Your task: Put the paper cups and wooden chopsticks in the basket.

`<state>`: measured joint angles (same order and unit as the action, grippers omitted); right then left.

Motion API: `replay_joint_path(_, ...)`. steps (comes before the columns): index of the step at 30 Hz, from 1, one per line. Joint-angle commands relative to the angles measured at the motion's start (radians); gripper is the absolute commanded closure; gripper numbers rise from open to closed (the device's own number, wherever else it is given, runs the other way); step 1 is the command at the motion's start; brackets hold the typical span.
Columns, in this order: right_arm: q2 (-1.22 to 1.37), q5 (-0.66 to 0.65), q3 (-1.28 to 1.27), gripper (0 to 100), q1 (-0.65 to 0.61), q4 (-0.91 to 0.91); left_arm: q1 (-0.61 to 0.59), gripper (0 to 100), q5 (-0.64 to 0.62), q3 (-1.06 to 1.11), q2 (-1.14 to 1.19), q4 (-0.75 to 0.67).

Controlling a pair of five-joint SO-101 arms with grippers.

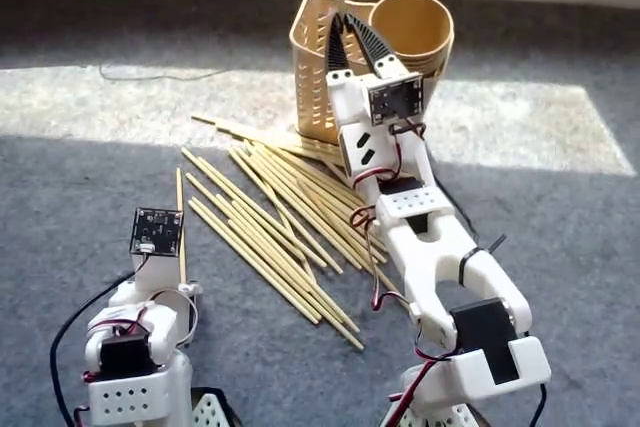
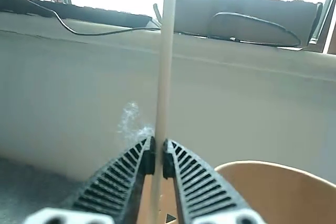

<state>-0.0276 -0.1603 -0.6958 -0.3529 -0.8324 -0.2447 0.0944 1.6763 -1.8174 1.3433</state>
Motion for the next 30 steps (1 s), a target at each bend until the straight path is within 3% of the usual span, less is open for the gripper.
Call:
replay_joint_path(1, -0.010, -0.008, -0.001, 97.9, 0.010, -0.025, 0.010, 84, -0.006, 0.021, -0.007, 0.003)
replay_joint_path(6, -0.010, -0.003, -0.004, 88.5, 0.010, -0.024, 0.010, 84, -0.006, 0.021, -0.007, 0.003)
replay_joint_path(16, -0.077, -0.003, -0.005, 89.0, 0.005, -0.015, 0.008, 84, -0.006, 0.021, -0.007, 0.005)
replay_joint_path(23, -0.277, 0.000, -0.004, 89.0, -0.012, 0.213, 0.008, 84, -0.006, 0.021, -0.007, 0.005)
replay_joint_path(30, -0.509, 0.000, -0.004, 89.0, -0.079, 0.562, 0.008, 84, -0.006, 0.021, -0.007, 0.005)
